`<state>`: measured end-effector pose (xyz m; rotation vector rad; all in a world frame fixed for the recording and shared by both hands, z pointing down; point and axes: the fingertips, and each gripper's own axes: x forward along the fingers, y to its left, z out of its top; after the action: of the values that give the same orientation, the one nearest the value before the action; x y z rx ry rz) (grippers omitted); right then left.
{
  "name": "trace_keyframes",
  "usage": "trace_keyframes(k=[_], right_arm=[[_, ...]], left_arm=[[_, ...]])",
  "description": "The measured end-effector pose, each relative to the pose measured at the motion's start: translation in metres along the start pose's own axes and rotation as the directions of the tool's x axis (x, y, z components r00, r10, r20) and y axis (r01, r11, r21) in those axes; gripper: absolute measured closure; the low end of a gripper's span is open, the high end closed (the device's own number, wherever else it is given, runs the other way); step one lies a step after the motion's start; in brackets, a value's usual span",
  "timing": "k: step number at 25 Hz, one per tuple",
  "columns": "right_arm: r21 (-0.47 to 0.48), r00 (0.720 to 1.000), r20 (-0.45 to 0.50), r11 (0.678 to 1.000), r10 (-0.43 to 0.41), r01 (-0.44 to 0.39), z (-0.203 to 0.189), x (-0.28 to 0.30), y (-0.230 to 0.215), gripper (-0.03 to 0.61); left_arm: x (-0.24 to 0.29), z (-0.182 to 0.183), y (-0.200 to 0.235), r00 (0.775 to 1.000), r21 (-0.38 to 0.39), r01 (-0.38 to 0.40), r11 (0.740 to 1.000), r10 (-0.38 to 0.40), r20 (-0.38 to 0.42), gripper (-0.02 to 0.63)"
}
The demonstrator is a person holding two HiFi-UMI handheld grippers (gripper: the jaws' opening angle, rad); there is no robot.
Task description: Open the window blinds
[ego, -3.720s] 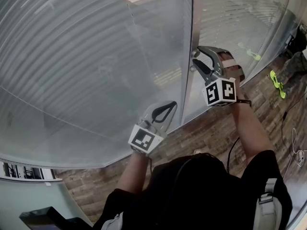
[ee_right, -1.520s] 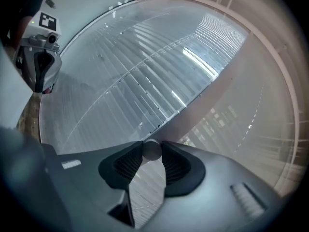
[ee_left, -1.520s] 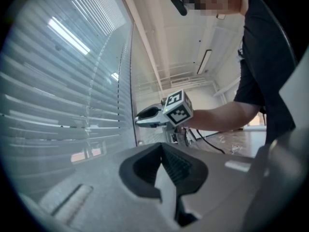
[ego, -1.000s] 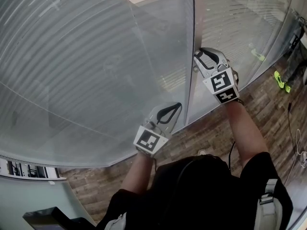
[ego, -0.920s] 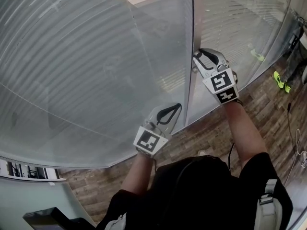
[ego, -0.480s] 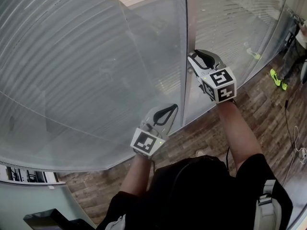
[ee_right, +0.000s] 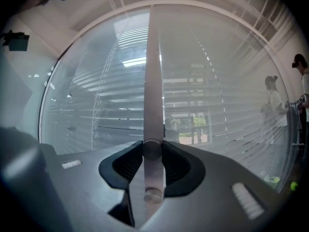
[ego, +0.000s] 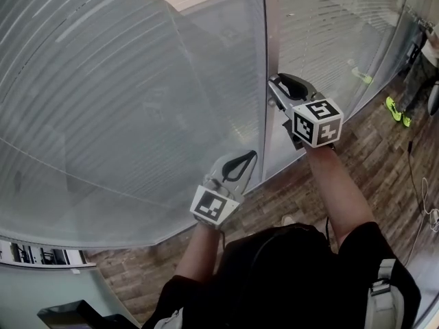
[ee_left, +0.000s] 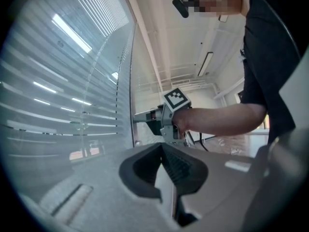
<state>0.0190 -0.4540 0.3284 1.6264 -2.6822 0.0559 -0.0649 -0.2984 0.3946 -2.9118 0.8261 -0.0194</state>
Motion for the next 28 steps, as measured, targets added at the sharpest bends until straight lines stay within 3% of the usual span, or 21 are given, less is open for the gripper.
trace_keyframes(k=[10,15,28], right_arm=[[0.134,0.999,0.031,0.991,-0.01,0.006,0.003,-0.003,0.0,0.451],[0.241,0.999,0.048,0.971,-0.005,-0.006,0.004,-0.004,-0.001,0.451],[0.284,0.999,0.051,0.959,-0.012,-0.003,0.003,-0.003,-0.002,0.451]], left_arm=[[0.002,0.002,0.001,1.0,-0.012,0.001,1.0,-0.001,0.003,0.609],[0.002,0.001,-0.003,1.0,0.004,0.01,1.0,-0.01,0.004,0.609],[0.008,0.001,-0.012,0.999,0.005,0.036,0.999,-0.036,-0.004,0.609]])
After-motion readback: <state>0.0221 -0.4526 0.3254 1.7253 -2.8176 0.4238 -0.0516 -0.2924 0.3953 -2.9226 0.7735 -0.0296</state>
